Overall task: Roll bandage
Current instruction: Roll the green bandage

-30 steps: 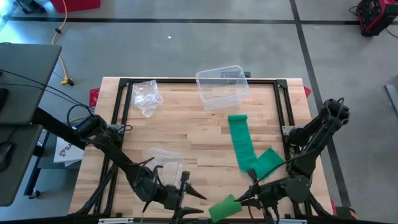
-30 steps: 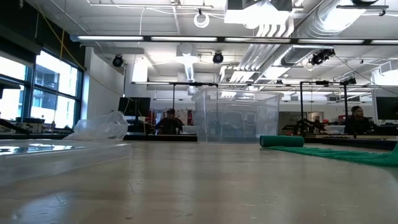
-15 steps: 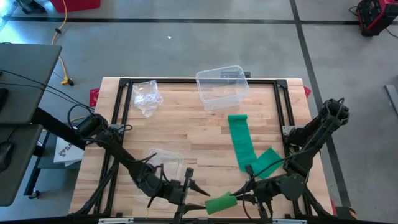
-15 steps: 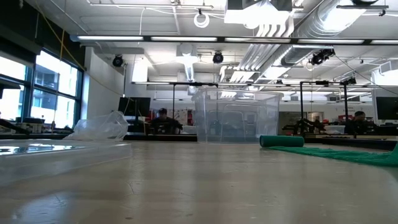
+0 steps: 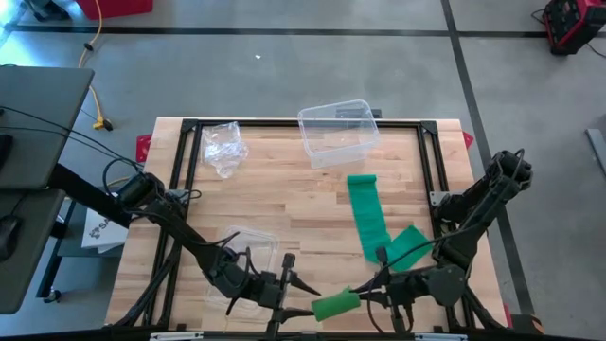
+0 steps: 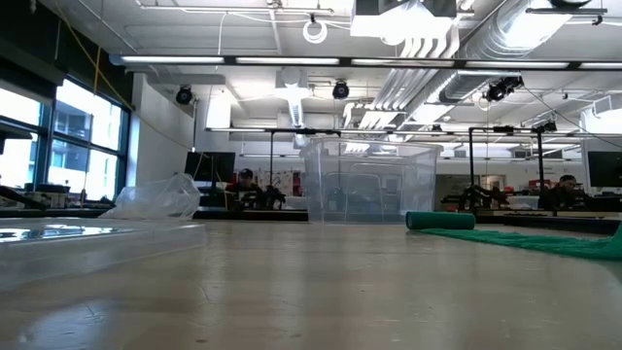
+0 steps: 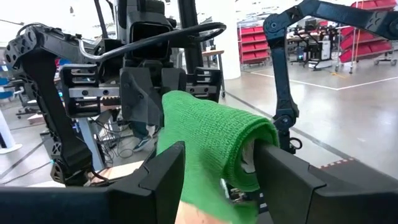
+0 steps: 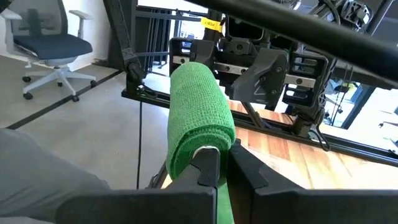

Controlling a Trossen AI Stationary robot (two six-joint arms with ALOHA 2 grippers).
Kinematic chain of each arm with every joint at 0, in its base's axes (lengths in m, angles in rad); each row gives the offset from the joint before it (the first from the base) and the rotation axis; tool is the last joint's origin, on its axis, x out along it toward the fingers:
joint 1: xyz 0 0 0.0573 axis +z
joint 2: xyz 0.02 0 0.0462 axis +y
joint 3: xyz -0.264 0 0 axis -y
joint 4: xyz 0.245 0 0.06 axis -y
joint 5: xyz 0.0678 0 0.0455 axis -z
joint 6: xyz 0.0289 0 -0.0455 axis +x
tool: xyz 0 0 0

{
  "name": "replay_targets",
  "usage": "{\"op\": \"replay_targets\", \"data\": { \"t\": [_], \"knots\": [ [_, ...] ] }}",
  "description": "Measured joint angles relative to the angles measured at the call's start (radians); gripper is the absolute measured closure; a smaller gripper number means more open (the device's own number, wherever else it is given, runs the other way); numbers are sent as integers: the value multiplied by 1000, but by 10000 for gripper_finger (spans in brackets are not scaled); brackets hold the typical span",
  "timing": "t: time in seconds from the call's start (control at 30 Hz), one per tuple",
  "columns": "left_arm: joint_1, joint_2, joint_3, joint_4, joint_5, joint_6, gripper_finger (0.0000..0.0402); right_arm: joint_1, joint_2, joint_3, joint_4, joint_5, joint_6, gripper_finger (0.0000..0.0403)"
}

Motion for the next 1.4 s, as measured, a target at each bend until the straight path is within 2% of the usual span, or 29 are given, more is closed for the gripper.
{"op": "replay_targets", "data": {
  "t": [0.17,0.37,0.43,0.63,0.77,0.9,1.03,1.17,1.27,1.33,1.4],
  "knots": [
    [11,0,-1,-15,-6,-1,248,0,0,0,-10,19,7,402],
    [13,-1,-1,-67,-15,-16,362,0,0,0,-56,50,43,389],
    [14,-1,-2,-84,-31,-42,388,0,0,0,-95,55,74,379],
    [18,-1,-50,-141,-152,-200,395,-4,2,0,-354,139,331,314],
    [34,-1,-195,-25,-185,-401,397,-4,2,0,-565,149,570,258],
    [64,1,-385,151,-228,-589,398,-3,11,0,-713,76,703,232],
    [102,0,-538,263,-234,-715,399,-1,96,0,-677,40,615,230],
    [133,10,-624,270,-236,-839,399,-22,245,0,-498,38,509,229],
    [146,32,-653,279,-235,-913,399,-90,337,0,-389,22,440,229],
    [147,50,-662,285,-237,-959,400,-154,381,0,-324,-32,368,229],
    [147,70,-668,330,-249,-980,400,-218,410,0,-248,-137,269,229]
  ]
}}
